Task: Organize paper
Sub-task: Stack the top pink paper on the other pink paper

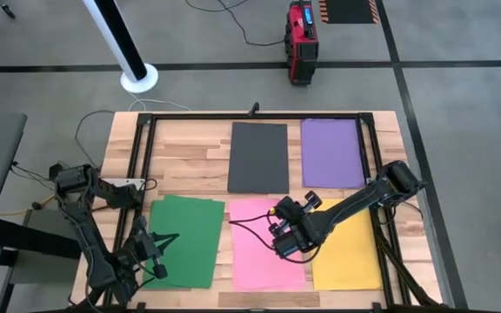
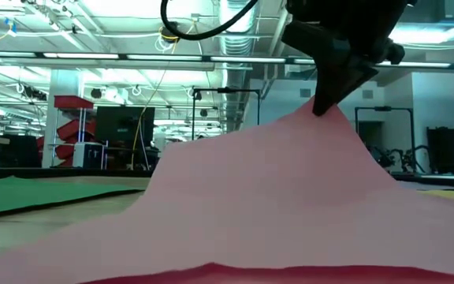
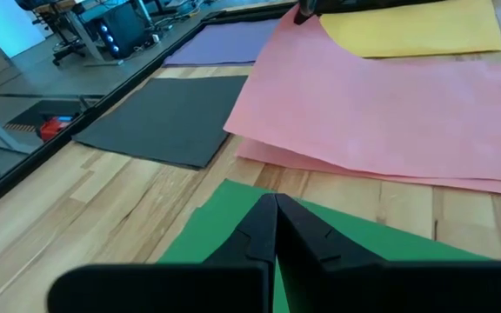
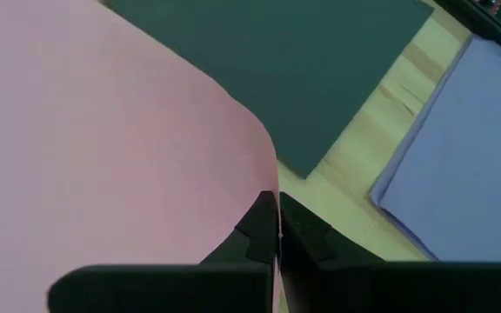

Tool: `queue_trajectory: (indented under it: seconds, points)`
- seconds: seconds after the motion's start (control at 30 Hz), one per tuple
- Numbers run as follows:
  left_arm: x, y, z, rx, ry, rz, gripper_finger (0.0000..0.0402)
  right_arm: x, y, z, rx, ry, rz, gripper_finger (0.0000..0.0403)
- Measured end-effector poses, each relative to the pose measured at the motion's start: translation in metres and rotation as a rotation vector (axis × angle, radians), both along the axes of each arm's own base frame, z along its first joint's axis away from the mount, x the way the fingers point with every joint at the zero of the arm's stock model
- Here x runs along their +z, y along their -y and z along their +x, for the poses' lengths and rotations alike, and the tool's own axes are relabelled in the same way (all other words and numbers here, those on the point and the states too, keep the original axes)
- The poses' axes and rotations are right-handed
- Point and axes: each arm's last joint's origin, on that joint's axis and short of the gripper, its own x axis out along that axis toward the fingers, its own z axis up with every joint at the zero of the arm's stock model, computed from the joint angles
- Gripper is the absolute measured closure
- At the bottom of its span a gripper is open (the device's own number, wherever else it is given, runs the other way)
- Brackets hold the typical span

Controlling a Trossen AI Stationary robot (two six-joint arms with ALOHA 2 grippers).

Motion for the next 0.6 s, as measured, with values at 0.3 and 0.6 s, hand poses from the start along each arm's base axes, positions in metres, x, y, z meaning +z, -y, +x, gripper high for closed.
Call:
queue_trajectory:
  seconds: [0.3,0.6]
  points:
    - [-0.001,-0.001,0.002,0.003,-0.039,0.027,0.0401,-0.019,-0.005,0.003,-0.027,-0.028,0.000,0.0403]
    - [-0.002,-0.001,0.006,0.013,-0.081,0.045,0.0401,-0.023,-0.005,0.004,-0.065,-0.011,-0.011,0.0403]
